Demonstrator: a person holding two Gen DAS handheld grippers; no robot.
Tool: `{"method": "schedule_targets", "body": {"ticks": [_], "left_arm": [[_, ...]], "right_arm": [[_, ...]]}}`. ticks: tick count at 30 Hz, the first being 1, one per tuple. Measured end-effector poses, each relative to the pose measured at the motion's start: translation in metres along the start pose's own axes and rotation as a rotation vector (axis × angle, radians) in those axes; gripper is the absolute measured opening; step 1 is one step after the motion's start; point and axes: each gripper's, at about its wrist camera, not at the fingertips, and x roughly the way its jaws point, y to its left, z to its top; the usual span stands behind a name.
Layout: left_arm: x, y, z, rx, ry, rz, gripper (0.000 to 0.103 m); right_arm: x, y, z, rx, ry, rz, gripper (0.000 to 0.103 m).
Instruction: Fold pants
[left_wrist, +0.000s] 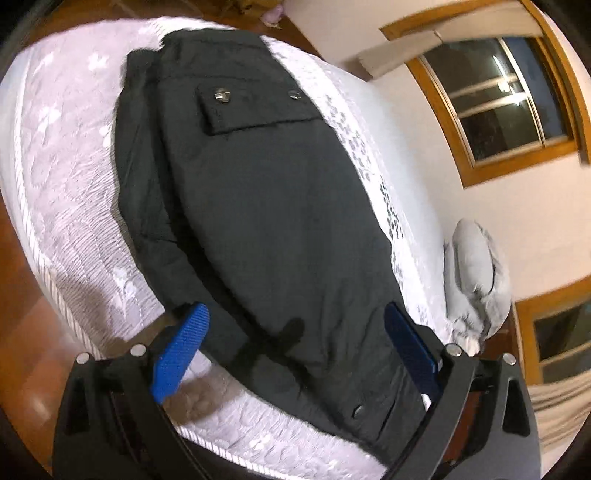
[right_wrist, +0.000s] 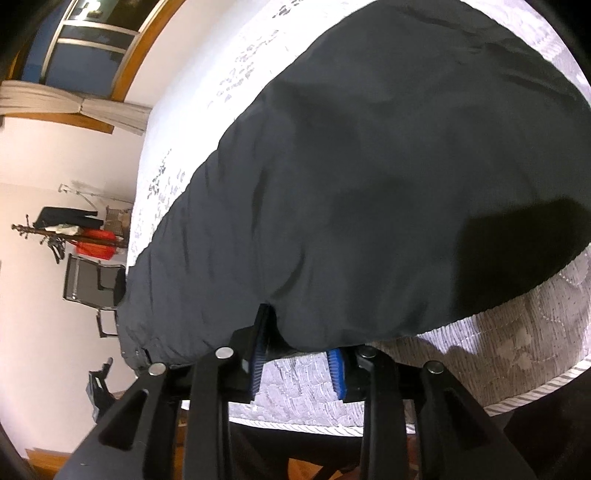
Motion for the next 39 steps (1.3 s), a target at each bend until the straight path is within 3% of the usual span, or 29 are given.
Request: {"method": "schedule_targets", "body": {"ticks": [1, 3, 7, 9, 12, 15, 20, 28, 31, 33, 35, 39], "left_arm": [[0.002, 0.002, 0.001, -0.015, -0.001, -0.017, 0.089], [0.01, 0.005, 0.004, -0.027, 0.015, -0.017, 0.059], [0.021, 0.012, 0.006, -0.033, -0.005, 0.032, 0.04], [0.025, 0.012, 0.007, -0.036, -0.012, 0.05, 0.013], [0.024, 0.012, 0.009, -0.055, -0.024, 0.03, 0.004], [0.007, 0.011, 0.005, -0.056, -0.06, 0.004, 0.003], [-0.011, -0.003, -0.014, -0.01, -0.083, 0.044, 0.003], [0.013, 0.006, -0.013, 0.022, -0.048, 0.142, 0.008], [0.007, -0.007, -0.016, 0.09, -0.061, 0.21, 0.027], [0.002, -0.017, -0.016, 0.122, -0.082, 0.238, 0.066], [-0.005, -0.027, -0.02, 0.155, -0.126, 0.316, 0.084], [-0.009, -0.03, -0.028, 0.163, -0.12, 0.341, 0.087]], "right_arm": [[0.001, 0.001, 0.0, -0.002, 0.0, -0.005, 0.031], [0.003, 0.004, 0.001, -0.002, 0.001, -0.009, 0.033], [0.006, 0.005, 0.003, 0.007, 0.004, -0.012, 0.034], [0.007, 0.008, 0.003, 0.008, 0.005, -0.012, 0.034], [0.009, 0.01, 0.006, 0.02, 0.011, -0.005, 0.034], [0.006, 0.0, 0.012, 0.028, 0.014, 0.0, 0.033], [0.001, -0.001, 0.017, 0.015, -0.012, -0.019, 0.032], [0.005, -0.003, 0.017, 0.01, -0.022, -0.015, 0.034], [-0.001, -0.006, 0.016, 0.009, -0.035, -0.012, 0.055], [-0.01, -0.008, 0.016, 0.015, -0.057, -0.013, 0.057], [-0.018, -0.012, 0.015, 0.018, -0.067, -0.012, 0.057], [-0.046, -0.036, 0.012, 0.065, -0.121, -0.008, 0.066]]}}
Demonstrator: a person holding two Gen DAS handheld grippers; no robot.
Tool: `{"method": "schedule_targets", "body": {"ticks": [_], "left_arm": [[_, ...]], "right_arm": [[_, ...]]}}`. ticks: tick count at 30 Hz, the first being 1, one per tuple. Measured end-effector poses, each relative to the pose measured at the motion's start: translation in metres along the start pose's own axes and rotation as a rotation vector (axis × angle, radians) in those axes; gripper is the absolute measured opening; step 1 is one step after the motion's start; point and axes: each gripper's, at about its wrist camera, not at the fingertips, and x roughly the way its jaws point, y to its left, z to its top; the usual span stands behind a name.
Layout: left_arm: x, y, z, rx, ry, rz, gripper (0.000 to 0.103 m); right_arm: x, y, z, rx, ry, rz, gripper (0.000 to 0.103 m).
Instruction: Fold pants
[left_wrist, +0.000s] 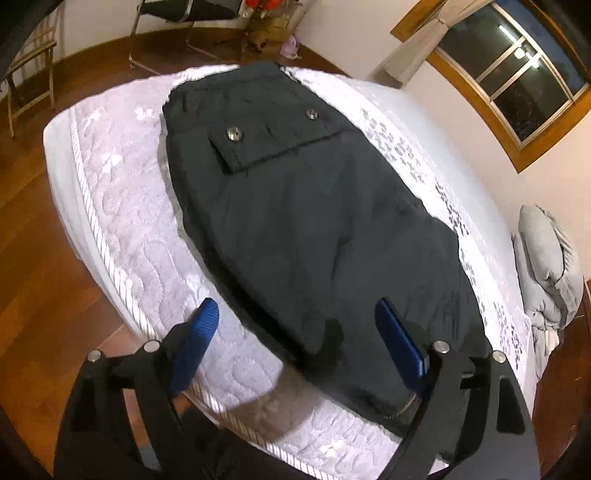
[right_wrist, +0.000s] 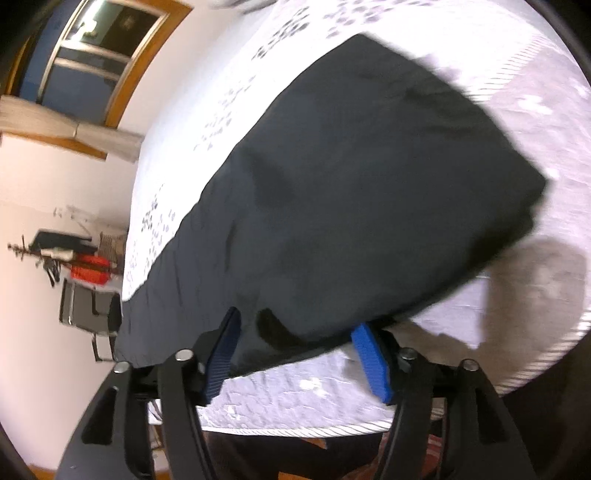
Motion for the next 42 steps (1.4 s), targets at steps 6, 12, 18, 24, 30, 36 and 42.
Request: {"method": "schedule_targets", "body": {"ticks": [6, 12, 18, 24, 30, 36, 42], "left_arm": [[0.006, 0.016, -0.01, -0.074, 0.036, 0.022, 0.089], [0.015, 0.006, -0.015, -0.053, 0.058, 0.05, 0.09], [0.025, 0.0, -0.011, -0.007, 0.065, 0.085, 0.09], [0.034, -0.005, -0.003, 0.019, 0.064, 0.117, 0.093], [0.045, -0.028, -0.002, 0.089, 0.059, 0.172, 0.087], [0.056, -0.064, -0.017, 0.126, 0.103, 0.142, 0.084], [0.068, -0.115, -0.062, 0.216, 0.162, 0.046, 0.087]], "right_arm": [[-0.028, -0.051, 0.004, 0.148, -0.048, 0.045, 0.07], [-0.021, -0.074, 0.006, 0.195, -0.073, 0.095, 0.07], [-0.015, -0.071, 0.013, 0.161, -0.128, 0.086, 0.069], [-0.007, -0.061, 0.026, 0.076, -0.154, 0.001, 0.046], [-0.016, -0.065, 0.034, 0.077, -0.183, 0.05, 0.018], [-0.047, -0.065, 0.052, 0.062, -0.252, 0.025, 0.015], [-0.096, -0.098, 0.078, 0.118, -0.374, -0.093, 0.014]]}}
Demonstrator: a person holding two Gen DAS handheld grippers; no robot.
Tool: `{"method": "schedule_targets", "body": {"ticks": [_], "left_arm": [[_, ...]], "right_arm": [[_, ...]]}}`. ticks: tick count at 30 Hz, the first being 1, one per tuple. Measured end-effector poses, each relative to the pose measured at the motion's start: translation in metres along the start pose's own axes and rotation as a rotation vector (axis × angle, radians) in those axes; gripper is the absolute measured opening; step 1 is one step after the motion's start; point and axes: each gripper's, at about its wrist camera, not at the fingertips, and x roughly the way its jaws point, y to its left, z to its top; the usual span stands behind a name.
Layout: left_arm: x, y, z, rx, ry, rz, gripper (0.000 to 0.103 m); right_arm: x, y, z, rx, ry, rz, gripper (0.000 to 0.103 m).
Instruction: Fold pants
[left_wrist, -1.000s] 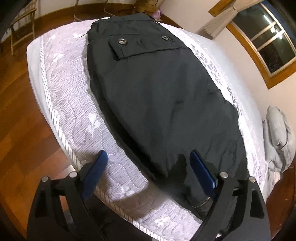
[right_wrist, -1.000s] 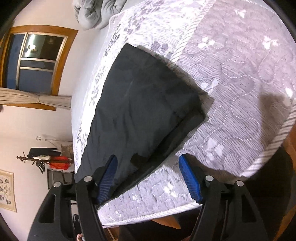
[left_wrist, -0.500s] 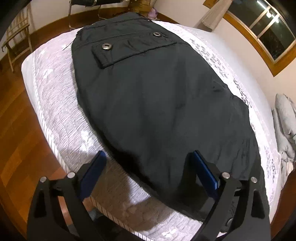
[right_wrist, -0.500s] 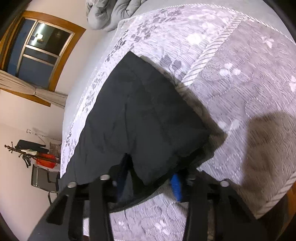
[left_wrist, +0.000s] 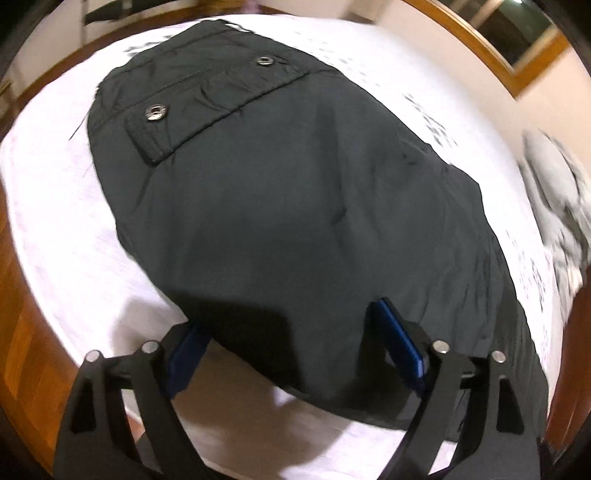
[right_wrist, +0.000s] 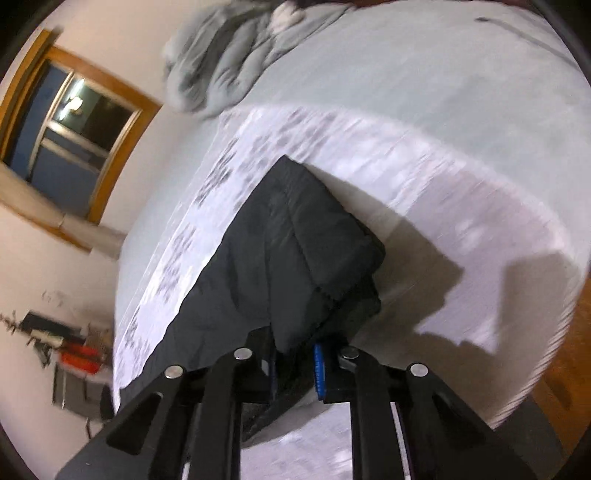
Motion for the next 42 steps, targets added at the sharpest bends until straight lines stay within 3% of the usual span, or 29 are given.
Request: {"method": "schedule_targets", "body": {"ticks": [3, 6, 9, 15, 20, 24, 28, 33, 42], "left_arm": [[0.005, -0.022, -0.015, 0.085, -0.017, 0.001, 0.091], [0.002, -0.023, -0.018, 0.098, -0.033, 0.004, 0.09], [-0.007, -0.015, -0.019, 0.078, -0.024, -0.007, 0.09], [-0.025, 0.0, -0.026, 0.062, -0.04, -0.014, 0.09], [-0.035, 0.012, -0.028, 0.066, -0.044, -0.033, 0.091], [-0.037, 0.013, -0.03, 0.052, -0.031, -0.055, 0.091], [-0.053, 0.031, -0.032, 0.049, -0.04, -0.064, 0.091], [-0.06, 0.043, -0.028, 0.033, -0.052, -0.068, 0.092], [-0.058, 0.067, -0.033, -0.01, -0.022, -0.068, 0.092]], "right_arm": [[-0.004, -0.019, 0.008, 0.028, -0.024, -0.112, 0.014], [-0.007, -0.017, 0.007, 0.03, -0.028, -0.12, 0.014], [-0.018, 0.007, 0.005, -0.05, -0.077, -0.138, 0.014], [-0.04, 0.103, -0.015, -0.316, -0.18, -0.097, 0.014], [-0.041, 0.197, -0.054, -0.586, -0.22, -0.019, 0.014], [-0.027, 0.267, -0.099, -0.755, -0.166, 0.09, 0.014], [0.004, 0.314, -0.148, -0.892, -0.078, 0.13, 0.014], [0.048, 0.333, -0.207, -0.995, 0.071, 0.125, 0.014], [0.081, 0.336, -0.273, -1.134, 0.162, 0.079, 0.014]]}}
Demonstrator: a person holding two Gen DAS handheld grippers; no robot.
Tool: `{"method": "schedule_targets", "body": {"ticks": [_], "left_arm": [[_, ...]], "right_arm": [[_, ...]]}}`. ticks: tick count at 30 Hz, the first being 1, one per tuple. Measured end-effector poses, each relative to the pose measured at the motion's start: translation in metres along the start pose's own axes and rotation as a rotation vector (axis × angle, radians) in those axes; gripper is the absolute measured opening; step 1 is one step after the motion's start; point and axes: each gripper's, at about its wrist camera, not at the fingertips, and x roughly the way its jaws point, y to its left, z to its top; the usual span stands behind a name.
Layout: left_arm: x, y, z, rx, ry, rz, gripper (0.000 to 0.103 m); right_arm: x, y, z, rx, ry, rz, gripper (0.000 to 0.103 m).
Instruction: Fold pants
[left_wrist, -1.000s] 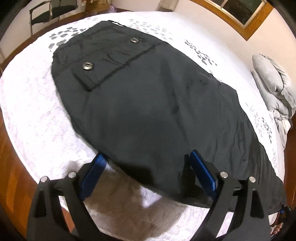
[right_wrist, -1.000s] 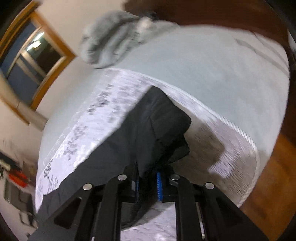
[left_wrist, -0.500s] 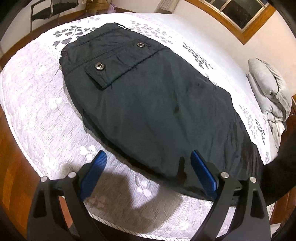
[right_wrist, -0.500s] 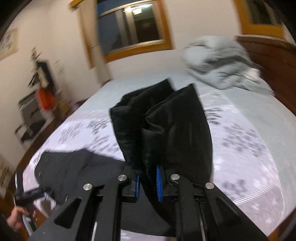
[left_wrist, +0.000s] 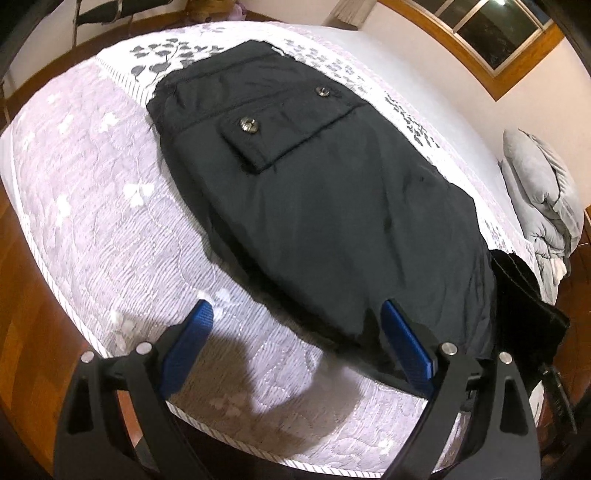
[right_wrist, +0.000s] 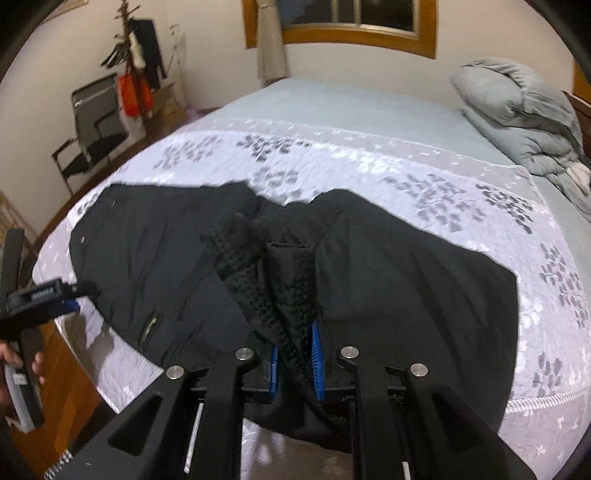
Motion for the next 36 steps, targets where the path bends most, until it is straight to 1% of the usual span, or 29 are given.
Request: {"method": "schedule_targets", "body": {"ticks": [3, 7, 9, 10, 12, 14, 17, 18, 19, 20, 21, 22, 24, 26, 27, 28, 31, 32, 34, 36], "left_arm": [[0.0, 0.003, -0.001, 0.005, 0.0, 0.002, 0.092], [0.003, -0.001, -0.001, 0.009, -0.001, 0.002, 0.092], [0.004, 0.0, -0.001, 0.01, 0.0, -0.001, 0.092], [0.004, 0.0, -0.001, 0.01, 0.002, -0.002, 0.092], [0.005, 0.0, -0.001, 0.008, 0.003, -0.005, 0.092], [0.009, -0.004, -0.002, 0.004, 0.002, -0.005, 0.092], [0.009, -0.006, -0.003, 0.011, 0.001, -0.002, 0.093], [0.009, -0.006, -0.003, 0.013, 0.002, -0.003, 0.093], [0.009, -0.006, -0.002, 0.013, 0.005, -0.005, 0.093], [0.009, -0.006, -0.001, 0.009, 0.009, -0.009, 0.093], [0.009, -0.005, 0.0, 0.003, 0.014, -0.013, 0.093], [0.009, -0.004, 0.001, -0.006, 0.017, -0.017, 0.093], [0.005, -0.001, 0.007, -0.027, 0.012, -0.024, 0.093], [0.0, 0.0, 0.012, -0.031, -0.002, -0.024, 0.093], [-0.003, 0.001, 0.015, -0.032, -0.016, -0.021, 0.093], [-0.007, 0.003, 0.019, -0.036, -0.027, -0.018, 0.093], [-0.012, 0.007, 0.026, -0.057, -0.038, -0.019, 0.094], [-0.012, 0.009, 0.028, -0.066, -0.039, -0.018, 0.094], [-0.013, 0.013, 0.033, -0.092, -0.042, -0.013, 0.095], [-0.013, 0.017, 0.037, -0.111, -0.041, -0.01, 0.095]], "right_arm": [[0.008, 0.018, -0.007, -0.06, 0.016, -0.003, 0.014], [0.026, 0.027, -0.016, -0.105, 0.054, -0.013, 0.016], [0.031, 0.029, -0.021, -0.116, 0.068, -0.01, 0.021], [0.032, 0.03, -0.023, -0.12, 0.073, -0.006, 0.028], [0.029, 0.03, -0.028, -0.127, 0.062, 0.019, 0.031], [0.025, 0.032, -0.032, -0.139, 0.042, 0.02, 0.03], [0.023, 0.03, -0.031, -0.127, 0.048, 0.03, 0.03], [0.022, 0.029, -0.031, -0.128, 0.052, 0.039, 0.035], [0.021, 0.029, -0.031, -0.129, 0.053, 0.052, 0.051], [0.018, 0.028, -0.031, -0.124, 0.054, 0.086, 0.058], [0.013, 0.026, -0.032, -0.104, 0.055, 0.139, 0.062], [0.009, 0.026, -0.032, -0.093, 0.051, 0.163, 0.062], [-0.001, 0.019, -0.032, -0.039, 0.048, 0.25, 0.062], [-0.01, 0.006, -0.027, 0.056, 0.027, 0.332, 0.062], [-0.014, -0.005, -0.023, 0.121, 0.016, 0.359, 0.062], [-0.016, -0.013, -0.018, 0.163, 0.005, 0.367, 0.062], [-0.017, -0.035, -0.002, 0.255, -0.035, 0.337, 0.062], [-0.012, -0.04, 0.005, 0.264, -0.04, 0.3, 0.062], [-0.003, -0.04, 0.009, 0.237, -0.036, 0.255, 0.062], [0.01, -0.035, 0.009, 0.198, -0.011, 0.215, 0.062]]}}
